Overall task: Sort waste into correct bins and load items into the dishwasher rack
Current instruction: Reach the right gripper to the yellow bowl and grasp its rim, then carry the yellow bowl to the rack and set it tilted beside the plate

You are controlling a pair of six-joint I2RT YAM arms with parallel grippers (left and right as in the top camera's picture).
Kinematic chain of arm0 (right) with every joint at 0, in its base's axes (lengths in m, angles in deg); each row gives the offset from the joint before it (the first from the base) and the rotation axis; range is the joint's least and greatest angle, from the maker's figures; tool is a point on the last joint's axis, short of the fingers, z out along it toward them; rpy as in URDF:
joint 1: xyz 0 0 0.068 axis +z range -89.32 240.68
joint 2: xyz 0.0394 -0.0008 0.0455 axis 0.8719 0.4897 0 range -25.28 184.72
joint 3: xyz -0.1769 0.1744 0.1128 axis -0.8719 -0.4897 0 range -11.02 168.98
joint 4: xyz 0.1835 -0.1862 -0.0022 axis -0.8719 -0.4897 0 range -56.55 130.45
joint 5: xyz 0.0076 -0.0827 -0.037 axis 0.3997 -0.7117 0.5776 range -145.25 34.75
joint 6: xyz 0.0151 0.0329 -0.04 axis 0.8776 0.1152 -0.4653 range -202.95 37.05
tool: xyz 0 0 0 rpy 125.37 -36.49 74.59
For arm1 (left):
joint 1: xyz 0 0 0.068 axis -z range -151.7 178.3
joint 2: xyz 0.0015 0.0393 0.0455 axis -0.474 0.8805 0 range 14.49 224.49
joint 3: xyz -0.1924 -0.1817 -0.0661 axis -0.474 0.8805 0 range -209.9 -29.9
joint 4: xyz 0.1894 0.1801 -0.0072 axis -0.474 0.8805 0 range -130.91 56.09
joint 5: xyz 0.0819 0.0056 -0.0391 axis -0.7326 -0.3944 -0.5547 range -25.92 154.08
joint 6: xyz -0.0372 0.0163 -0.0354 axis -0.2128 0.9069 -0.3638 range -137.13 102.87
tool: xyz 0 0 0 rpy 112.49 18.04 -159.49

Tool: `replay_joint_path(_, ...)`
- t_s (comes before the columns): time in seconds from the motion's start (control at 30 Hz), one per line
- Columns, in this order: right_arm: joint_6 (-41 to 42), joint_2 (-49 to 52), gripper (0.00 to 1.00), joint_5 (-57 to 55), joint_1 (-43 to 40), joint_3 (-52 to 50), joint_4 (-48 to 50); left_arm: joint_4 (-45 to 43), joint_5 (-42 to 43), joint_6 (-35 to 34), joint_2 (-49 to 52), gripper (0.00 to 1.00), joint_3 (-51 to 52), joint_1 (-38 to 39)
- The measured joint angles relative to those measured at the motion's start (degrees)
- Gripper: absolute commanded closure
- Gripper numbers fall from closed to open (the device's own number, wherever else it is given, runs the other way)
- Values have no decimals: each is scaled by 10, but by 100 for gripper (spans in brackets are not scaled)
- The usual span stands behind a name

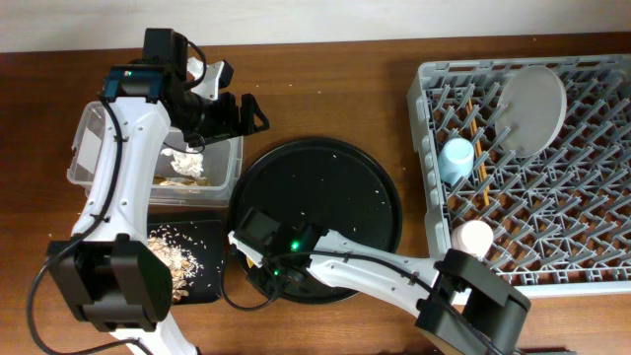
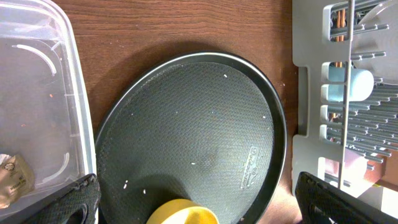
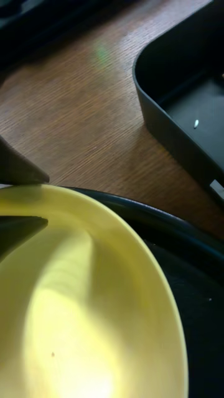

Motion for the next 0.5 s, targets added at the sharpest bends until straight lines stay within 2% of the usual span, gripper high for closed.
replay_joint_path(0.3,-3,-11,96,-7,0,0,-7,0,0,0,0,0,0,0)
replay_joint_path(0.5,-27,-109,96,-7,-18,23,-79,0,0,0,0,0,0,0)
